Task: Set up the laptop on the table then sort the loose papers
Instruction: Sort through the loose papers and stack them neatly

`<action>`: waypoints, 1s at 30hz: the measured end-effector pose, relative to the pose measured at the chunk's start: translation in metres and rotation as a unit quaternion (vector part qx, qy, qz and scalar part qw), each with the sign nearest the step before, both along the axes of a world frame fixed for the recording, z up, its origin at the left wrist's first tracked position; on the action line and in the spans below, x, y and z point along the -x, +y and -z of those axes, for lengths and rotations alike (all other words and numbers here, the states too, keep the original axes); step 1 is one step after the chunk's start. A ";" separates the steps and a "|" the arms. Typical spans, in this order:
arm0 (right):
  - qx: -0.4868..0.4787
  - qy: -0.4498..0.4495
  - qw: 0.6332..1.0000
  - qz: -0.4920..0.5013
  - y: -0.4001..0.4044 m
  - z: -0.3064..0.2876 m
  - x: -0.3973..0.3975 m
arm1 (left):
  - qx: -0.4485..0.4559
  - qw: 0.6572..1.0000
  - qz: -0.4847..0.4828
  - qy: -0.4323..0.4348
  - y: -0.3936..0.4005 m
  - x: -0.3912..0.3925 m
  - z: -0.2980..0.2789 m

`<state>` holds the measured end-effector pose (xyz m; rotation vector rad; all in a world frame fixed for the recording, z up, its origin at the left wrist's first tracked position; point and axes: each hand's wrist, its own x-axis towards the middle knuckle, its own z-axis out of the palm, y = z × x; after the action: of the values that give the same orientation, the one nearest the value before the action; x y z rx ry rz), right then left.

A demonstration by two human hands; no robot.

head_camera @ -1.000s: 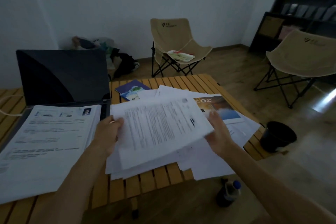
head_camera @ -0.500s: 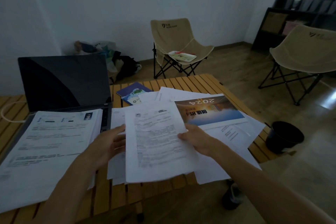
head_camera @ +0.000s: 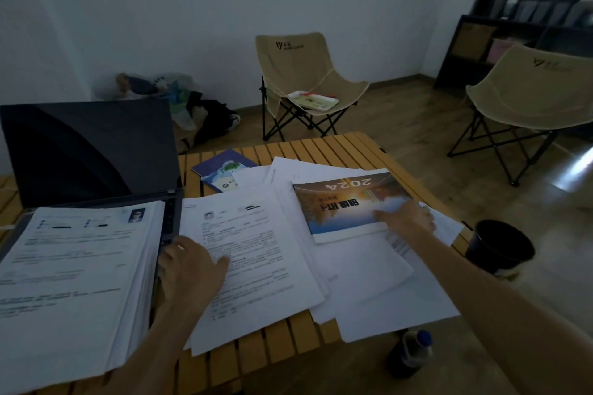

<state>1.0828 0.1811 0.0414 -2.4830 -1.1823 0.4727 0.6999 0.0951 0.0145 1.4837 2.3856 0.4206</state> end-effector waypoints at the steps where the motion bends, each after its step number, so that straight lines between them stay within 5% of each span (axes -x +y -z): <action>1: 0.020 0.000 1.000 -0.008 0.013 0.007 -0.021 | 0.009 1.000 -0.003 0.007 0.004 0.003 0.003; 5: 0.076 -0.056 0.992 -0.078 0.027 -0.003 -0.046 | 0.006 1.000 -0.001 0.007 0.017 0.006 0.002; 10: 0.089 0.023 0.992 -0.081 0.032 -0.010 -0.061 | 0.034 0.999 0.015 -0.010 0.017 -0.018 -0.007; 16: -0.099 0.144 0.985 -0.007 0.027 -0.028 -0.059 | 0.044 0.998 0.000 -0.055 0.020 -0.028 -0.008; 19: -0.296 0.353 0.887 0.023 0.024 -0.060 -0.049 | 0.029 0.996 -0.008 -0.084 0.018 -0.027 -0.012; 22: -0.370 0.458 0.808 -0.015 0.025 -0.096 -0.051 | 0.026 0.996 -0.004 -0.085 0.014 -0.023 -0.016; 30: -0.261 0.459 0.849 -0.012 0.025 -0.053 -0.018 | 0.032 0.998 0.002 -0.055 -0.001 -0.033 -0.020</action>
<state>1.1009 0.2060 0.0942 -1.4505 -0.7711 1.0264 0.7326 0.0945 0.0344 1.3997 2.2899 0.4086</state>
